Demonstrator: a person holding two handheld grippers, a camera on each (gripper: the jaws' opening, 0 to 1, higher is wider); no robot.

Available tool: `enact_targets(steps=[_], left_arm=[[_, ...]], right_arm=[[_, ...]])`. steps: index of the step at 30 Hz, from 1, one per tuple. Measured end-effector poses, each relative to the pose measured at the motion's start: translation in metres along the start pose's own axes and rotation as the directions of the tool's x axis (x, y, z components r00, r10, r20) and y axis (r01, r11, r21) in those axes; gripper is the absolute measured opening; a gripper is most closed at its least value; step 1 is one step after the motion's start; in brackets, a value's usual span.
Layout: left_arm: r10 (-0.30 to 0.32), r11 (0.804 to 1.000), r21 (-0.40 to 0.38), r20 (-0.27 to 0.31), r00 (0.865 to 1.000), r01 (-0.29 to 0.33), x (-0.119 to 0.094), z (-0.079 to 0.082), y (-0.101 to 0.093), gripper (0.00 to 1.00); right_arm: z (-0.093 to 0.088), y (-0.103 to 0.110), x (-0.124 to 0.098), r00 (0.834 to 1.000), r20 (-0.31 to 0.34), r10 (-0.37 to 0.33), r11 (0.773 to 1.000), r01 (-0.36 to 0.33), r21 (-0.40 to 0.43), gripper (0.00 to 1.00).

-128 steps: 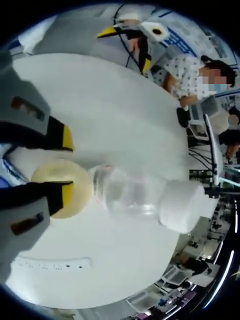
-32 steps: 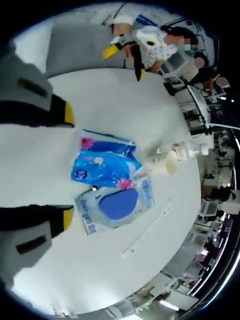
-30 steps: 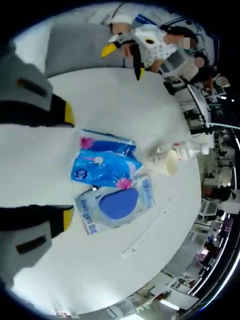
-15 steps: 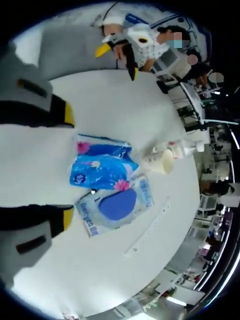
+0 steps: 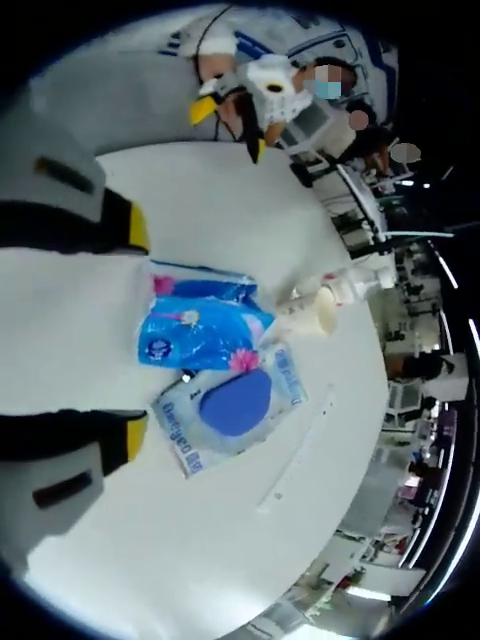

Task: Arrange the tabletop items into an orderly group along one side of the table until the central work area is clear of visible clutter.

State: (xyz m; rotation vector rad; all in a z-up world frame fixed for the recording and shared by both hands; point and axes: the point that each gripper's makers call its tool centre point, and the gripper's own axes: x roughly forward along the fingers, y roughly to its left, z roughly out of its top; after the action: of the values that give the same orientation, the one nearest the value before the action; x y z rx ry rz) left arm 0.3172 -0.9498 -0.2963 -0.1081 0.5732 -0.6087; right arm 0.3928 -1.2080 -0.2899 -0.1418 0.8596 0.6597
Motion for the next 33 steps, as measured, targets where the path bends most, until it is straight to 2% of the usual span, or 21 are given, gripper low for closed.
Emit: enact_targets(steps=[3,10,15,24,33], left_arm=[[0.007,1.000,0.003,-0.011,1.000,-0.007,0.004,0.002,0.003,0.87],[-0.011,0.999,0.048,-0.011,1.000,0.012,0.017,0.021,0.000,0.87],[-0.035,0.996,0.081,-0.021,0.999,0.037,0.037,0.032,-0.004,0.87],[-0.072,0.992,0.103,-0.033,0.997,0.075,0.072,0.042,-0.016,0.86],[-0.099,0.984,0.144,-0.044,0.994,0.105,0.104,0.057,-0.014,0.82]], right_arm=[[-0.003,-0.004,-0.003,1.000,0.017,0.000,1.000,-0.001,0.014,0.63],[-0.007,-0.014,-0.005,0.997,0.072,-0.014,0.998,0.010,0.062,0.64],[-0.009,-0.016,-0.003,0.995,0.101,-0.014,0.997,0.006,0.082,0.64],[-0.016,-0.019,0.001,0.994,0.109,-0.015,0.995,0.003,0.103,0.64],[-0.022,-0.017,0.001,0.990,0.134,-0.036,0.988,0.015,0.157,0.63]])
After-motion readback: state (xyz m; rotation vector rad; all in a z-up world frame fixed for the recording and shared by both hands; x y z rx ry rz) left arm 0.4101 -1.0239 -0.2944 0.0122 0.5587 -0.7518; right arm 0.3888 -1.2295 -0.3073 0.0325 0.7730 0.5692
